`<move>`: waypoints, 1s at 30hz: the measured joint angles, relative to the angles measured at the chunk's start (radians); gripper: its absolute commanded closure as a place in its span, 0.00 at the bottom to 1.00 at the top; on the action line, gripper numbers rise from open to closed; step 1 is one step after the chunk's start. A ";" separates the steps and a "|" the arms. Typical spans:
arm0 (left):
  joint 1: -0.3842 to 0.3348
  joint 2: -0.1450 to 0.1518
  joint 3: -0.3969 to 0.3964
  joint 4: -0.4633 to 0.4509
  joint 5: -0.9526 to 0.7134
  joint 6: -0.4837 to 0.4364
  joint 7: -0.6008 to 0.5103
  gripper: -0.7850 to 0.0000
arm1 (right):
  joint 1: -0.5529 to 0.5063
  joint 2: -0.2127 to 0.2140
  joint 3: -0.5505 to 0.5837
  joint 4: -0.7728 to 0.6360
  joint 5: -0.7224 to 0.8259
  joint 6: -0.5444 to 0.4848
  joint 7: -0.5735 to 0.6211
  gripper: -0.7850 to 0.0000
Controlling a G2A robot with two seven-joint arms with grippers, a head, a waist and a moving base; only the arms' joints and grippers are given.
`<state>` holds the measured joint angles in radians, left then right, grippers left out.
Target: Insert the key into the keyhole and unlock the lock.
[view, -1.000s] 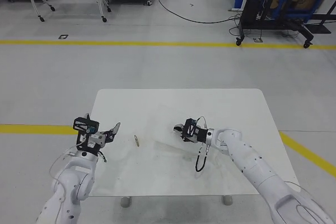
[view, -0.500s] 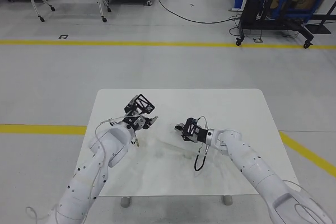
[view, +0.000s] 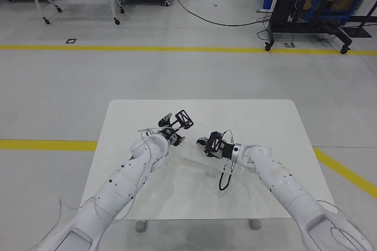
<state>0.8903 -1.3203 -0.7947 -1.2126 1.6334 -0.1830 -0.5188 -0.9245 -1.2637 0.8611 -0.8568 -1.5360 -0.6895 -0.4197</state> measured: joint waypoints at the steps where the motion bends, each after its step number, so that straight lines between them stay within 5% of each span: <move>1: -0.008 -0.004 0.010 0.019 0.016 0.010 0.000 0.00 | 0.002 -0.001 0.000 0.006 0.003 -0.002 -0.005 1.00; 9: -0.028 -0.033 0.057 0.123 0.092 0.076 0.028 0.00 | 0.026 -0.001 0.012 0.081 0.037 -0.056 -0.117 1.00; 18: -0.022 -0.036 0.003 0.143 0.059 0.100 0.086 0.00 | 0.042 0.000 0.026 0.121 0.054 -0.059 -0.189 1.00; 22: 0.005 -0.013 -0.103 0.070 0.006 0.122 0.129 0.00 | 0.034 0.002 0.046 0.129 0.111 -0.067 -0.165 1.00; 27: 0.147 0.046 -0.333 -0.145 -0.046 0.114 0.189 0.00 | 0.034 0.002 0.048 0.130 0.112 -0.066 -0.163 1.00; 30: 0.177 0.051 -0.366 -0.196 -0.046 0.111 0.197 0.00 | 0.034 0.002 0.048 0.130 0.112 -0.066 -0.163 1.00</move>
<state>1.0677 -1.2695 -1.1612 -1.4090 1.5873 -0.0724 -0.3222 -0.8905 -1.2620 0.9091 -0.7265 -1.4236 -0.7551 -0.5827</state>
